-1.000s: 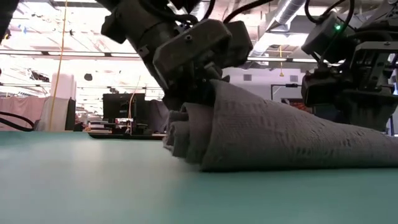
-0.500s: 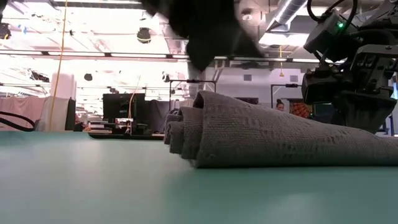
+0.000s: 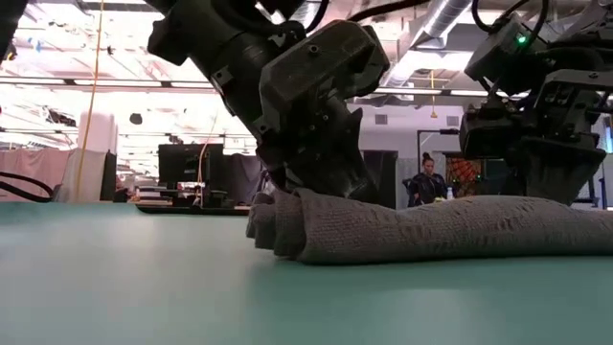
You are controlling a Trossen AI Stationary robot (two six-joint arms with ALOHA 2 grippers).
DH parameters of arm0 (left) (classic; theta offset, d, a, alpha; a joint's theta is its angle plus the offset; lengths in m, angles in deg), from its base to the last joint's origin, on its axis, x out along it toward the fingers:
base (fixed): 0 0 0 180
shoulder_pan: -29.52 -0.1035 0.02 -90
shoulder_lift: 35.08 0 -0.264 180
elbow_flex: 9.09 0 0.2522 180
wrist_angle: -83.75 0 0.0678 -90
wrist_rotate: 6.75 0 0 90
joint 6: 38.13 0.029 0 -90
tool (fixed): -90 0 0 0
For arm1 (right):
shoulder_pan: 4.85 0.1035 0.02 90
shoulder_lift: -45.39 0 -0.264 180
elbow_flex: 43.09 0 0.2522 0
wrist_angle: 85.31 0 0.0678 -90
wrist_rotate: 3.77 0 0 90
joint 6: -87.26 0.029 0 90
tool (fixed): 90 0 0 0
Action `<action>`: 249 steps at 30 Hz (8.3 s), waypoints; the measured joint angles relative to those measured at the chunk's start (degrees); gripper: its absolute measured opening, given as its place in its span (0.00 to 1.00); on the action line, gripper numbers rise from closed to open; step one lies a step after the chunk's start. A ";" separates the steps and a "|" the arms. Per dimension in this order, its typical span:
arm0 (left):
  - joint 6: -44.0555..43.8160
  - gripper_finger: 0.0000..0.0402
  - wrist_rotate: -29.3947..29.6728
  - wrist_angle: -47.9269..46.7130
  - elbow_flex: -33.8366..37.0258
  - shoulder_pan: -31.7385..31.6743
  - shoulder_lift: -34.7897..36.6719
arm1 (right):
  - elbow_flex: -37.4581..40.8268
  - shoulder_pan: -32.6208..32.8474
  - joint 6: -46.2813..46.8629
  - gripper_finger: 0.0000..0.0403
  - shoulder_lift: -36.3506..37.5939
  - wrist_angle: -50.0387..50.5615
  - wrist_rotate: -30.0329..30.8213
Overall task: Roll towel
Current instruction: Roll the black towel
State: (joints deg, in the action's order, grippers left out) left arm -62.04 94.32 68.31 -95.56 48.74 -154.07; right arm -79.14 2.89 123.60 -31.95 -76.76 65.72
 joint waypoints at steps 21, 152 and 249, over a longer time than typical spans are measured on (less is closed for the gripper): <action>-9.20 0.00 -2.40 19.41 13.16 1.91 0.14 | -7.04 17.51 -28.05 0.48 16.99 19.47 10.53; 3.23 0.00 -11.93 -2.56 -8.34 -3.14 -4.43 | -5.35 -4.96 -0.20 0.06 -13.29 3.21 -5.34; 2.21 0.00 -7.70 31.61 15.80 -2.87 4.65 | -5.80 10.82 -23.51 0.07 -11.54 -0.96 -3.23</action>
State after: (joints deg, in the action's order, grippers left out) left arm -59.82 86.62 99.92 -79.76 45.87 -149.43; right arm -84.93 13.71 100.09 -43.49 -77.72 62.49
